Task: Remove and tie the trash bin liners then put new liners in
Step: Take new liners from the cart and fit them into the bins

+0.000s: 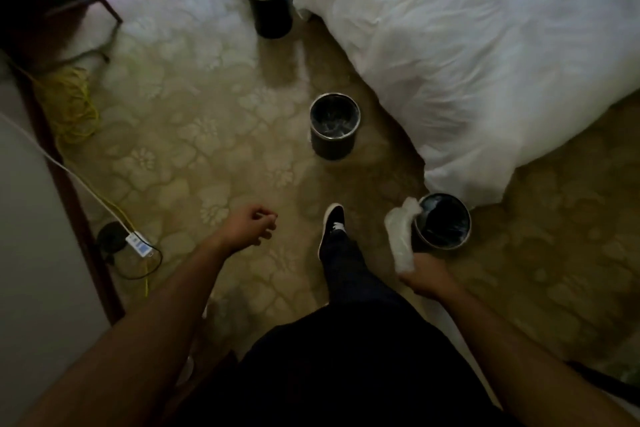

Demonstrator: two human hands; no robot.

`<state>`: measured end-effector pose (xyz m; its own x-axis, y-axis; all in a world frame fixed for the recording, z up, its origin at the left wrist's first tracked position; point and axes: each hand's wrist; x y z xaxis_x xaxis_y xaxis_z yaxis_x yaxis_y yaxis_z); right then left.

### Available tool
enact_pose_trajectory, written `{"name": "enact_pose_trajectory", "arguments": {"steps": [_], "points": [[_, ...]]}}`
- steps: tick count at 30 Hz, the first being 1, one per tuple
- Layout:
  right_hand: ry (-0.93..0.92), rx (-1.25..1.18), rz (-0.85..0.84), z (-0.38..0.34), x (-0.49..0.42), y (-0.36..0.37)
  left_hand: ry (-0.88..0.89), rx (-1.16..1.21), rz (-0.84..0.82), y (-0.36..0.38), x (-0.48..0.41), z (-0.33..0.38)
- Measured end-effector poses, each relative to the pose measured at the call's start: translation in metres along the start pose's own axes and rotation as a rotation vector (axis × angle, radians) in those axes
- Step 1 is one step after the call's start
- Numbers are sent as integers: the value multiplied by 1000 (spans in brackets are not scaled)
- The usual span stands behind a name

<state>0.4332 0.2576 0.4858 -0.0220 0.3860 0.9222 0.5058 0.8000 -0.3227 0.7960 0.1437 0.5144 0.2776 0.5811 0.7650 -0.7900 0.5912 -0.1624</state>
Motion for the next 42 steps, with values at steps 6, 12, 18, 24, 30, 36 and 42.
{"name": "enact_pose_trajectory", "arguments": {"steps": [6, 12, 18, 24, 30, 36, 42], "points": [[-14, 18, -13, -111, -75, -100, -42, 85, 131, -104, -43, 17], [-190, 85, -50, -262, -126, -203, -234, 146, 224, -181, -57, 0], [-457, 143, -79, -430, -162, -290, -328, 220, 334, -252, -71, -10], [-550, 148, -95, -576, -222, -360, -369, 279, 279, -360, -125, -6], [-441, 214, -54, -659, -268, -420, -285, 217, 189, -514, -192, 45], [-203, 295, 90, -683, -310, -477, -157, 143, 174, -659, -275, 149], [-100, 224, 69, -728, -390, -560, -116, 158, 264, -788, -377, 241]]}}
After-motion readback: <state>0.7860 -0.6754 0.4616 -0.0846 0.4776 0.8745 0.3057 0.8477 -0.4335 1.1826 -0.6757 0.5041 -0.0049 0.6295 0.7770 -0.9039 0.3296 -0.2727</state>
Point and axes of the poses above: each hand's wrist, its own x-axis away from the middle knuckle, its own y-axis out of the palm, z = x × y, and after that the axes turned 12 degrees about -z, right-handed
